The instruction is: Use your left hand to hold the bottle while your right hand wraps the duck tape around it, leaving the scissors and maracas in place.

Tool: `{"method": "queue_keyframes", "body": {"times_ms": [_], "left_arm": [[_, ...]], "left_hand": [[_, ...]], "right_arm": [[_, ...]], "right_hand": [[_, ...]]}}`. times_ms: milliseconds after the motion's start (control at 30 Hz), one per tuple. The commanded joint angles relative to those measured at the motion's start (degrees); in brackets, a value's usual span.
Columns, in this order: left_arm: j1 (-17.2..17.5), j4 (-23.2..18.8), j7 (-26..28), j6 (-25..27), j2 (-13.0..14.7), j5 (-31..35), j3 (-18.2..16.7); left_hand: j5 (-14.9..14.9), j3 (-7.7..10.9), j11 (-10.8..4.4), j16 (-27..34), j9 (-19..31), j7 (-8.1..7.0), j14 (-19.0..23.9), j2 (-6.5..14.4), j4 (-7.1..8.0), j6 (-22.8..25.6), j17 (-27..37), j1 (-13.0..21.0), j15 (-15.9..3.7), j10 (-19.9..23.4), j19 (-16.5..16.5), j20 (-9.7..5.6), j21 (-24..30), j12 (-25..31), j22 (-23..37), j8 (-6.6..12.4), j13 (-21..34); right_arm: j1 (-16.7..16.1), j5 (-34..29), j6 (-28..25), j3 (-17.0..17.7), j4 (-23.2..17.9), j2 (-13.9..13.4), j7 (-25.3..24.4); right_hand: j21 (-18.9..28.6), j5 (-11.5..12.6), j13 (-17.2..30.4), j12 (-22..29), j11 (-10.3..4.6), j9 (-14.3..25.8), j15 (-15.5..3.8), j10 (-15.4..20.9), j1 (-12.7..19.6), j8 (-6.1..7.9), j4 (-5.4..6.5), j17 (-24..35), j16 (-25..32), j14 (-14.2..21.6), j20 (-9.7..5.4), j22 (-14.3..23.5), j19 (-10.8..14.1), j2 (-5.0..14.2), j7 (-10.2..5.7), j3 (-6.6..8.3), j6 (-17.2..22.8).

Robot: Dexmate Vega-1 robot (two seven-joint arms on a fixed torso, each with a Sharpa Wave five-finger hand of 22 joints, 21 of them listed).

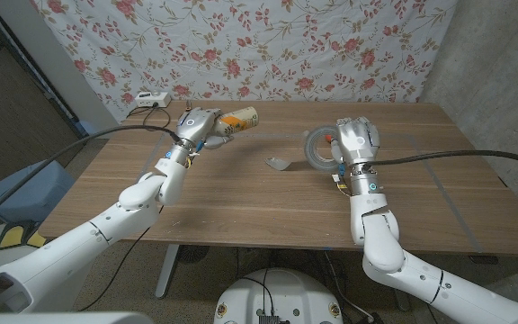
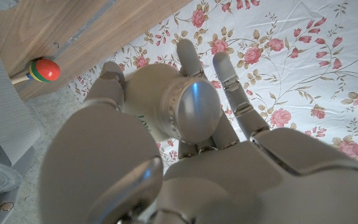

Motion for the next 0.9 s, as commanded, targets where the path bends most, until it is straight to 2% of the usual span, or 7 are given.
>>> {"method": "queue_keyframes", "body": {"times_ms": [33, 400, 900], "left_arm": [[-0.49, 0.85, 0.54, -0.82, -0.47, -0.21, 0.38], [-1.82, 2.29, 1.13, -1.90, -2.04, -0.30, 1.50], [-5.32, 5.42, 1.94, -4.52, -6.12, 0.01, 4.78]], "left_hand": [[0.24, 5.78, -7.88, -0.43, 0.10, -6.27, 1.19, 15.05, 5.12, 8.93, 0.27, 13.36, -1.80, 8.00, -0.31, 0.10, 0.60, -0.14, -0.07, 0.32, 0.30], [0.25, 5.91, -7.84, -0.74, 0.17, -6.18, 1.26, 15.03, 5.01, 9.01, 0.48, 13.31, -1.83, 8.13, -0.42, 0.09, 1.19, -0.26, -0.56, 0.38, 0.40], [0.24, 6.07, -7.73, -1.07, 0.17, -6.16, 1.42, 15.01, 4.86, 9.06, 0.86, 13.21, -1.82, 8.29, -0.77, 0.05, 1.93, -0.41, -1.17, 0.38, 0.63]], "right_arm": [[-2.67, -2.07, 4.00, 5.42, 1.01, 2.50, -5.42], [-2.41, -4.94, 6.15, 7.42, 0.57, 3.08, -5.84], [0.65, -9.67, 9.21, 8.24, 2.08, 4.11, -4.39]], "right_hand": [[0.85, 0.28, 9.78, 6.03, -3.79, 0.09, -7.81, 4.55, 9.20, 0.26, 0.49, 0.38, -0.35, 3.14, -0.30, 0.14, 0.50, 9.21, -6.03, 0.23, 7.23], [1.65, 0.44, 9.63, 6.18, -3.81, -0.13, -7.77, 5.08, 9.33, 0.27, 0.55, 1.04, -0.95, 3.78, -0.20, 0.13, 0.58, 8.99, -6.01, 0.24, 7.64], [2.80, 0.76, 9.66, 6.33, -3.97, -0.24, -7.75, 5.54, 9.37, 0.37, 0.63, 2.00, -2.04, 4.60, 0.00, 0.05, 0.41, 8.62, -5.92, 0.25, 8.05]]}}
